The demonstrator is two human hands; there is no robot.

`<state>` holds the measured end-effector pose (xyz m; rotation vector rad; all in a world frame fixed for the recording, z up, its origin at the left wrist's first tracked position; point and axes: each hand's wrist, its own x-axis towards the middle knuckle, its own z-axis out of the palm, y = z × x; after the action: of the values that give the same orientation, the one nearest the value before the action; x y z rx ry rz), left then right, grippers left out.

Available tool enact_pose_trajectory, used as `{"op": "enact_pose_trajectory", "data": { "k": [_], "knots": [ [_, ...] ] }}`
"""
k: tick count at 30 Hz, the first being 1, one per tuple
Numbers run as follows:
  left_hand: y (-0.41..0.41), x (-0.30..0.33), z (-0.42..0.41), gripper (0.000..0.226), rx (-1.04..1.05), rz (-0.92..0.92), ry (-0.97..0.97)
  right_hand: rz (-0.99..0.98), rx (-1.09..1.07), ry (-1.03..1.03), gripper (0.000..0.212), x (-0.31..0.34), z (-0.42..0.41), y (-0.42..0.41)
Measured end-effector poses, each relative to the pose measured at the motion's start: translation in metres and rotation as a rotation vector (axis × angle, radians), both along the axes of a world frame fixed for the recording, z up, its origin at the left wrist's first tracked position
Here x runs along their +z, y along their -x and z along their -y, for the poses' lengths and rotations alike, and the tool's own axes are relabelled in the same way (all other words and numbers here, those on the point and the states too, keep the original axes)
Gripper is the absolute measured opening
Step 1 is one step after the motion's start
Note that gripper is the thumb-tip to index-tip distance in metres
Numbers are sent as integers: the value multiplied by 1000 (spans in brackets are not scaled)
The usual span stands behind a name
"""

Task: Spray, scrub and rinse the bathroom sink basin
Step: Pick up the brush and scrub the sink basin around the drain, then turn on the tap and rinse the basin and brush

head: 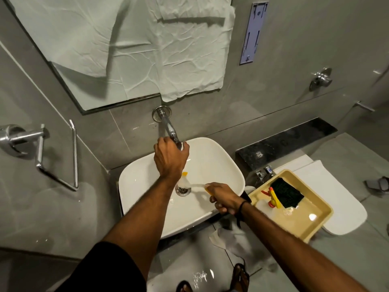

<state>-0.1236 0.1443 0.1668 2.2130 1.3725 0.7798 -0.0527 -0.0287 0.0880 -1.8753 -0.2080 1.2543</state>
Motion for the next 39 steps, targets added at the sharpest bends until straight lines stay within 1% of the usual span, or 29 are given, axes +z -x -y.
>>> {"op": "enact_pose_trajectory", "data": {
  "k": [3, 6, 8, 11, 16, 19, 23, 25, 29, 36, 39],
  "knots": [
    [-11, 13, -6, 31, 58, -74, 48, -98, -57, -3, 25, 4, 3, -3],
    [-22, 20, -5, 28, 112, -89, 98, -149, -70, 9, 30, 3, 3, -6],
    [-28, 23, -3, 31, 140, -105, 132, -168, -61, 11, 36, 2, 2, -7],
    [-30, 25, -2, 33, 146, -97, 177, -213, -38, 14, 34, 5, 4, -9],
    [-15, 23, -10, 22, 35, 19, 231, -368, -65, 15, 25, 7, 11, -18],
    [9, 16, -18, 26, -49, 7, 222, -442, -93, 32, 23, 10, 15, -9],
    [25, 12, -31, 31, -157, 11, 166, -464, -134, 19, 19, 16, 17, 2],
    [39, 12, -42, 32, -206, 14, 161, -456, -182, 19, 16, 19, 11, 22],
    [32, 8, -38, 35, -216, 32, 172, -487, -200, 7, 16, 18, 19, 20],
    [24, 10, -37, 40, -197, 133, 196, -501, -245, -13, 17, 23, 20, 10],
    [22, 9, -39, 50, -222, 167, 248, -483, -224, 16, 21, 25, 23, 7]
  ]
}}
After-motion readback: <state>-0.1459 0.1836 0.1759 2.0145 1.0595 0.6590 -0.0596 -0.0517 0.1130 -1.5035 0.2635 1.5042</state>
